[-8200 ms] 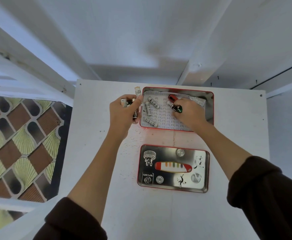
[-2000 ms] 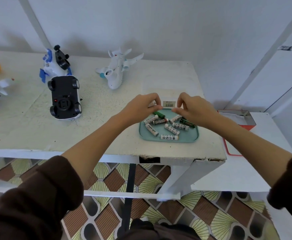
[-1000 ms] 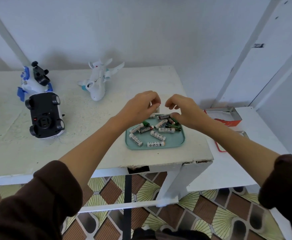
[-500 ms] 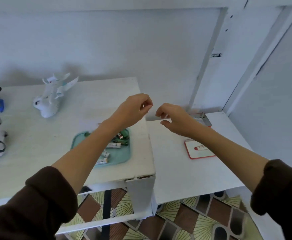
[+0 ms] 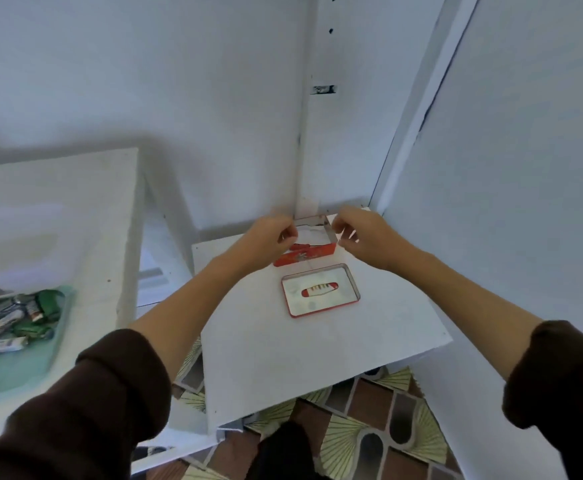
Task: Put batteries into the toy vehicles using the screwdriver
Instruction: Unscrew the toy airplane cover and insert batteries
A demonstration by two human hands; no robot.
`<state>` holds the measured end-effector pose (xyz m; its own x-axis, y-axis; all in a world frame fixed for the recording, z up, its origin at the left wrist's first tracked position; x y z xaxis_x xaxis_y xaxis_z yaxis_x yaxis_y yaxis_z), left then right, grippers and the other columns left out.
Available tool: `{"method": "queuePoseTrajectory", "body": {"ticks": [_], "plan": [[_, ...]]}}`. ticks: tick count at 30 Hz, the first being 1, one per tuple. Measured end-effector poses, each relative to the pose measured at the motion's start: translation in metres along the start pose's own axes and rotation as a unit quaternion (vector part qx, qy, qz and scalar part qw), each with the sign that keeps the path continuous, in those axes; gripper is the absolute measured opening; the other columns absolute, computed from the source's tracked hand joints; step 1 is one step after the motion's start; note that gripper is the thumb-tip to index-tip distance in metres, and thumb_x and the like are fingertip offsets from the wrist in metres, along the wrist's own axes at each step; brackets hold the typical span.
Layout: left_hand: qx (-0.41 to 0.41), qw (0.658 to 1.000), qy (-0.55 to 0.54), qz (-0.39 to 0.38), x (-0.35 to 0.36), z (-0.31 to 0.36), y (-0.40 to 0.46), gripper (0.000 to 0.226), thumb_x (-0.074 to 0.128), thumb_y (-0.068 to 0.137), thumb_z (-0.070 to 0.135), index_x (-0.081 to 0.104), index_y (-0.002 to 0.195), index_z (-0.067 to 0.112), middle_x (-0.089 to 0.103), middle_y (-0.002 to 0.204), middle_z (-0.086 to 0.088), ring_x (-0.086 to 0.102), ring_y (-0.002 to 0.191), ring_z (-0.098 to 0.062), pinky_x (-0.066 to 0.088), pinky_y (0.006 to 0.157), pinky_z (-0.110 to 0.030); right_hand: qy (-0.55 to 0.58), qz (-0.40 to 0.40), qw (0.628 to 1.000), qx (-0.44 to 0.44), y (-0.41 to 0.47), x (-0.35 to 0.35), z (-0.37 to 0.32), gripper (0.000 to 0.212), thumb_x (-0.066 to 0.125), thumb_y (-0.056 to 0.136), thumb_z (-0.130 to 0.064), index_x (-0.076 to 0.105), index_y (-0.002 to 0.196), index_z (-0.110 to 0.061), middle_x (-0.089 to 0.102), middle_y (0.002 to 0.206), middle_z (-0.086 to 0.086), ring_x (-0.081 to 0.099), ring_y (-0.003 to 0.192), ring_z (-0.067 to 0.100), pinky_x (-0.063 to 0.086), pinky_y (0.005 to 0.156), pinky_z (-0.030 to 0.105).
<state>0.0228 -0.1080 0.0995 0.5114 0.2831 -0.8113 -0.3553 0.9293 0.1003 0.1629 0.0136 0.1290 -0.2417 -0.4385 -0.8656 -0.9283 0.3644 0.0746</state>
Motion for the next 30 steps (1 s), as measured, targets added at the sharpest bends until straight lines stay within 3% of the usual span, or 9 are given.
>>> {"method": "queuePoseTrajectory", "body": {"ticks": [8,12,20,23,30], "plan": [[-0.097,0.995,-0.033,-0.015,0.048,-0.045,0.088,0.007,0.055,0.093,0.003,0.062,0.094,0.005,0.058,0.091,-0.003,0.053,0.082,-0.015,0.039,0.061,-0.007,0.016,-0.046,0.997,0.056,0.038,0.002,0.104,0.015,0.054,0.086,0.001,0.057,0.100,-0.002,0.058,0.098,0.008,0.054,0.086,0.021,0.046,0.074,0.025],[-0.158,0.986,-0.059,-0.005,0.070,-0.077,0.123,0.008,0.056,0.092,0.001,0.063,0.092,0.004,0.058,0.087,-0.001,0.053,0.079,-0.013,0.040,0.063,-0.007,0.033,-0.072,0.993,0.083,0.076,0.015,0.154,0.015,0.055,0.085,0.001,0.057,0.100,-0.002,0.060,0.096,0.007,0.054,0.082,0.018,0.041,0.065,0.011],[-0.292,0.954,-0.064,0.007,0.106,-0.158,0.162,0.010,0.054,0.092,-0.001,0.063,0.095,0.002,0.056,0.090,-0.002,0.050,0.079,-0.013,0.039,0.058,-0.006,0.088,-0.140,0.982,0.091,0.167,0.077,0.205,0.013,0.054,0.084,0.006,0.060,0.092,-0.002,0.061,0.093,0.011,0.051,0.078,0.015,0.040,0.062,0.004],[-0.324,0.943,-0.068,0.030,0.120,-0.185,0.162,0.008,0.057,0.091,0.002,0.065,0.095,0.001,0.057,0.091,-0.003,0.050,0.081,-0.015,0.037,0.059,-0.008,0.100,-0.171,0.977,0.078,0.189,0.107,0.213,0.011,0.056,0.085,0.004,0.061,0.094,0.001,0.061,0.092,0.012,0.053,0.080,0.016,0.042,0.064,0.008],[-0.338,0.933,-0.094,0.074,0.170,-0.223,0.151,0.009,0.062,0.088,-0.002,0.069,0.093,0.000,0.054,0.091,-0.002,0.045,0.071,-0.002,0.037,0.066,-0.002,0.100,-0.232,0.967,0.022,0.238,0.193,0.230,0.009,0.060,0.084,-0.001,0.066,0.091,0.001,0.063,0.092,0.012,0.053,0.081,0.016,0.046,0.078,0.027]]}}
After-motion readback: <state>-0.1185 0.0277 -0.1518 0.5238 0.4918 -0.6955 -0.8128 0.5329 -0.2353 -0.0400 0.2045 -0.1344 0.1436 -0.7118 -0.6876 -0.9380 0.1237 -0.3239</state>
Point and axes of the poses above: each hand's wrist, its own y-axis towards the middle knuckle, its own x-axis out of the palm, z = x × y, the point moved 3 cm from there along y, towards the middle knuckle
